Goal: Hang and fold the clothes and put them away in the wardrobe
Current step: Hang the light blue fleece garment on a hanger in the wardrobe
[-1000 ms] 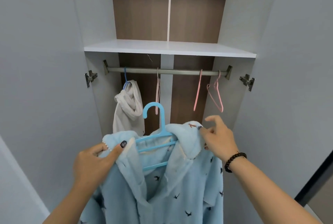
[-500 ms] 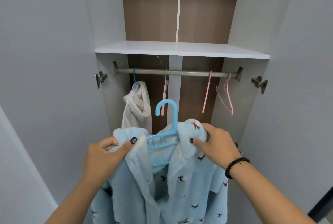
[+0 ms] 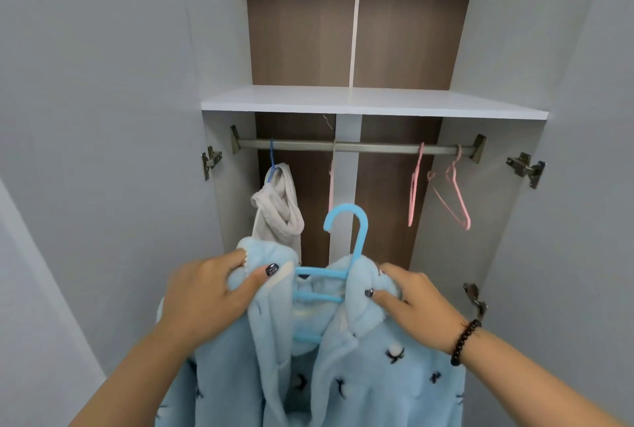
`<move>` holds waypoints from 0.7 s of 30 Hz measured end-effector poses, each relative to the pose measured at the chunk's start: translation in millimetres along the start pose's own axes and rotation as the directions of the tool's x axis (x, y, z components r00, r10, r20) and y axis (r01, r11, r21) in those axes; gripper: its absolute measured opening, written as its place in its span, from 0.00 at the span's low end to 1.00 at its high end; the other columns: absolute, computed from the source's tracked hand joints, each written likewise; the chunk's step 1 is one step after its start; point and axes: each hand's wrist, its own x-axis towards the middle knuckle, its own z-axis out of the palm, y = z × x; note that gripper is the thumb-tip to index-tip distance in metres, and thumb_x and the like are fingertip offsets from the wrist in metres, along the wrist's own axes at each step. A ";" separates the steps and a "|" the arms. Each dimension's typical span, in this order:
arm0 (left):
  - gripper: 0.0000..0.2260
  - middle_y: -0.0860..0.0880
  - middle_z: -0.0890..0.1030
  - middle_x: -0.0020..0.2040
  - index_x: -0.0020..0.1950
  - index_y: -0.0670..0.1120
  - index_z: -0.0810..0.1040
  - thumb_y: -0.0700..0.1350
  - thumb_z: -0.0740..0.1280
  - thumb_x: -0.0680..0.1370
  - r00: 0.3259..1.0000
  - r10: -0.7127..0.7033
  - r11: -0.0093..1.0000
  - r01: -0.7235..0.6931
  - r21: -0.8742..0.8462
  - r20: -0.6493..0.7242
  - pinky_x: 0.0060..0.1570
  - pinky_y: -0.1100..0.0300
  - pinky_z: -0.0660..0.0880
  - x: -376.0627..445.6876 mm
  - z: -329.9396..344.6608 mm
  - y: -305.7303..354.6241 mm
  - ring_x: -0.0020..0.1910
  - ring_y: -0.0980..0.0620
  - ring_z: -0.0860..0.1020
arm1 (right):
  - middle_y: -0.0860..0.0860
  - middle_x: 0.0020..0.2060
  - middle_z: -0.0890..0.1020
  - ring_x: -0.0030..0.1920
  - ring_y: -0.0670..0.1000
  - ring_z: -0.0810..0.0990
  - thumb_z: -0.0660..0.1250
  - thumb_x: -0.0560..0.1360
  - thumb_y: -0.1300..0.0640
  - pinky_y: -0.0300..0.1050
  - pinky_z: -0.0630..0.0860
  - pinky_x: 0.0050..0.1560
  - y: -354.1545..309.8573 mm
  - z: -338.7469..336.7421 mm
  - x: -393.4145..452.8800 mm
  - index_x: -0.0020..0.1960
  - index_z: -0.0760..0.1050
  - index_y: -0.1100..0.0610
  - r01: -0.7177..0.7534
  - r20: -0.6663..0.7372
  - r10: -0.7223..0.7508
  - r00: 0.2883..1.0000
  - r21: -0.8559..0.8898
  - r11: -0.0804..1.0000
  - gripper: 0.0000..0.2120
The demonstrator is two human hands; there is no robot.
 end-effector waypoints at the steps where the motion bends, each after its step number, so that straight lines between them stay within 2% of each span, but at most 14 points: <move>1: 0.25 0.52 0.66 0.22 0.29 0.50 0.60 0.71 0.51 0.70 0.997 0.072 0.995 -0.072 0.066 0.005 0.26 0.59 0.63 8.6 0.1 -2.9 0.24 0.53 0.67 | 0.46 0.36 0.80 0.36 0.44 0.78 0.64 0.77 0.52 0.46 0.77 0.40 -3.0 1.7 6.8 0.43 0.72 0.45 -0.010 -0.030 0.010 0.999 0.006 1.000 0.05; 4: 0.21 0.53 0.66 0.26 0.31 0.53 0.56 0.66 0.48 0.75 0.972 0.222 0.967 -0.230 0.108 0.078 0.30 0.56 0.61 30.9 9.6 3.8 0.28 0.49 0.71 | 0.45 0.36 0.79 0.36 0.44 0.78 0.64 0.77 0.51 0.46 0.77 0.41 -18.4 14.6 28.2 0.42 0.72 0.46 -0.017 -0.052 0.017 0.999 -0.008 1.000 0.05; 7: 0.18 0.53 0.69 0.31 0.35 0.52 0.59 0.59 0.52 0.81 0.953 0.260 0.963 -0.268 0.034 0.157 0.35 0.58 0.60 43.4 34.1 13.7 0.32 0.50 0.70 | 0.47 0.38 0.80 0.38 0.48 0.78 0.64 0.76 0.50 0.47 0.77 0.41 -32.7 29.3 48.9 0.44 0.73 0.51 -0.034 -0.034 0.031 0.999 -0.100 0.994 0.05; 10: 0.17 0.53 0.70 0.31 0.37 0.50 0.62 0.58 0.53 0.81 0.957 0.221 0.974 -0.208 -0.089 0.187 0.37 0.59 0.62 51.4 53.5 8.2 0.31 0.52 0.70 | 0.46 0.39 0.80 0.38 0.49 0.79 0.65 0.75 0.49 0.50 0.79 0.42 -29.6 30.7 63.7 0.44 0.74 0.51 -0.114 -0.039 0.111 0.993 -0.092 0.989 0.06; 12: 0.19 0.54 0.72 0.33 0.38 0.51 0.64 0.66 0.52 0.77 0.942 0.187 0.971 -0.133 -0.201 0.279 0.37 0.60 0.65 57.6 66.4 2.6 0.32 0.55 0.71 | 0.47 0.38 0.80 0.38 0.49 0.79 0.66 0.74 0.48 0.51 0.79 0.42 -22.0 29.2 73.1 0.44 0.74 0.52 -0.135 -0.036 0.131 0.991 -0.133 0.982 0.07; 13: 0.23 0.55 0.74 0.36 0.42 0.51 0.67 0.71 0.52 0.74 0.927 0.163 0.973 -0.094 -0.213 0.337 0.37 0.61 0.67 61.8 73.2 2.3 0.35 0.55 0.73 | 0.46 0.37 0.80 0.37 0.48 0.79 0.66 0.74 0.49 0.50 0.79 0.41 -17.3 28.3 79.0 0.42 0.74 0.51 -0.138 -0.033 0.134 0.990 -0.139 0.981 0.07; 15: 0.30 0.56 0.77 0.43 0.52 0.53 0.69 0.77 0.57 0.66 0.900 0.100 0.988 -0.040 -0.149 0.425 0.41 0.61 0.72 72.9 85.4 0.4 0.42 0.55 0.76 | 0.46 0.36 0.79 0.36 0.46 0.77 0.67 0.73 0.50 0.45 0.77 0.39 -8.0 24.8 94.2 0.40 0.73 0.50 -0.121 -0.001 0.122 0.993 -0.109 0.987 0.07; 16: 0.29 0.57 0.77 0.44 0.53 0.54 0.70 0.75 0.61 0.65 0.898 0.062 0.993 -0.013 -0.114 0.435 0.42 0.60 0.73 80.0 91.4 -2.4 0.43 0.55 0.77 | 0.47 0.36 0.79 0.36 0.45 0.77 0.68 0.74 0.50 0.42 0.76 0.39 -2.4 21.3 104.4 0.40 0.73 0.51 -0.107 0.048 0.111 0.993 -0.079 0.991 0.07; 18: 0.24 0.58 0.78 0.43 0.49 0.55 0.72 0.70 0.68 0.65 0.918 -0.027 0.992 0.073 -0.102 0.396 0.44 0.59 0.75 94.8 101.6 -9.4 0.43 0.55 0.77 | 0.50 0.41 0.81 0.39 0.45 0.78 0.69 0.74 0.50 0.41 0.77 0.42 11.1 10.9 129.6 0.44 0.76 0.55 -0.098 0.213 0.095 0.972 0.004 0.995 0.08; 20: 0.19 0.58 0.79 0.41 0.45 0.57 0.73 0.67 0.72 0.65 0.924 -0.109 0.981 0.158 -0.108 0.366 0.44 0.58 0.76 107.2 110.6 -15.0 0.42 0.56 0.78 | 0.54 0.46 0.83 0.44 0.48 0.82 0.70 0.73 0.51 0.43 0.78 0.47 24.2 -2.9 159.1 0.49 0.79 0.58 -0.169 0.353 0.112 0.929 0.136 0.976 0.11; 21: 0.17 0.59 0.78 0.40 0.43 0.57 0.73 0.65 0.73 0.65 0.922 -0.138 0.977 0.187 -0.105 0.363 0.44 0.59 0.76 113.1 115.1 -16.7 0.41 0.57 0.77 | 0.54 0.47 0.84 0.46 0.50 0.82 0.70 0.74 0.51 0.43 0.78 0.49 30.6 -10.0 176.0 0.50 0.79 0.59 -0.226 0.381 0.134 0.915 0.208 0.952 0.11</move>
